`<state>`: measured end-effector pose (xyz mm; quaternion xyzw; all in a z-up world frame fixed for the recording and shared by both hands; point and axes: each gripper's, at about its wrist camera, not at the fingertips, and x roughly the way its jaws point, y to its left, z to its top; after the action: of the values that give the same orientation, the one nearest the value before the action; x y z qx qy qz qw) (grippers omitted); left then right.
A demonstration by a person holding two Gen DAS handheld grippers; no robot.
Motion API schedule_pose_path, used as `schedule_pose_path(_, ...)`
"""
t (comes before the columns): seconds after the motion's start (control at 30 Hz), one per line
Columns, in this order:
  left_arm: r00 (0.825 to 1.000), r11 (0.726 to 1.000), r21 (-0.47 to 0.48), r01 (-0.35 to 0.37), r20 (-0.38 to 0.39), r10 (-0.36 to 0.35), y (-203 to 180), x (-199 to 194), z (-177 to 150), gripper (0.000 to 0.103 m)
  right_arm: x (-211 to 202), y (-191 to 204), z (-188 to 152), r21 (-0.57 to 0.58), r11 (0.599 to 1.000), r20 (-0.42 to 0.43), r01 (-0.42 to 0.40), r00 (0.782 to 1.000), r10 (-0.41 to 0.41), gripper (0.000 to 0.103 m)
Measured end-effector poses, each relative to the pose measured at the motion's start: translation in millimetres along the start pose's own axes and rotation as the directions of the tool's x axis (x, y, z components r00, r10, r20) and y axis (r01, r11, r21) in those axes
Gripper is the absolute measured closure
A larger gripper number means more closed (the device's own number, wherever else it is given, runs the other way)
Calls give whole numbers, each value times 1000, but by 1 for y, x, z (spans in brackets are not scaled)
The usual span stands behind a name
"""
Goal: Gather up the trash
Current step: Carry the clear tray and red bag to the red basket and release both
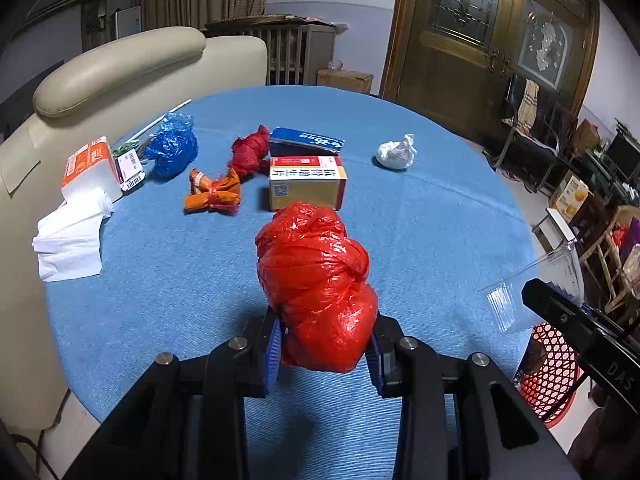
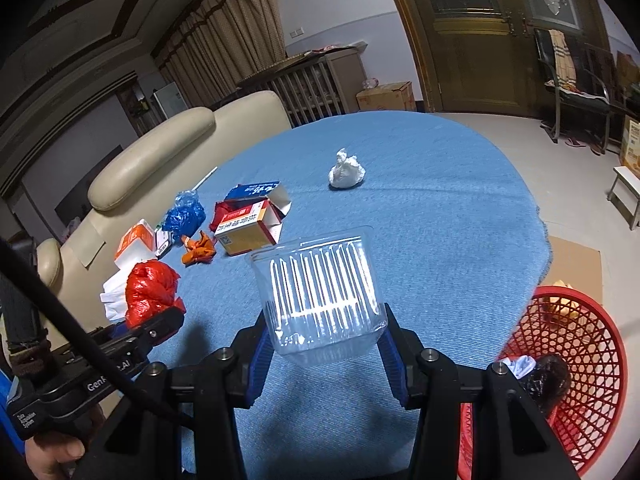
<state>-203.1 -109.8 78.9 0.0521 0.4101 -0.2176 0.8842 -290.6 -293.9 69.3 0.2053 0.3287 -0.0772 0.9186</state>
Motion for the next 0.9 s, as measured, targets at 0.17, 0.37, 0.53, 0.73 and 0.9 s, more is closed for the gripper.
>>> schedule_pose_path(0.17,1000,1000,22,8,1,-8,-12,-2,1,66,-10,-10,-3,17,1000,11,11,1000,-11,52)
schedule_pose_path(0.37,1000,998,55,27,2,-28,-28,-4,1,66,-25,-23,-6,38,999,28,31,999,-32,52)
schedule_pose_path(0.53,999,996,80,50,4,-51,-41,-5,0,66,-40,-37,-9,58,997,41,58,997,-60,52)
schedule_pose_path(0.73,995,988,122,93,11,-95,-62,-9,0,66,-66,-68,-19,112,986,54,121,990,-128,52)
schedule_pose_path(0.9,989,975,169,147,10,-150,-89,-11,1,66,-85,-102,-31,184,964,48,191,978,-203,52)
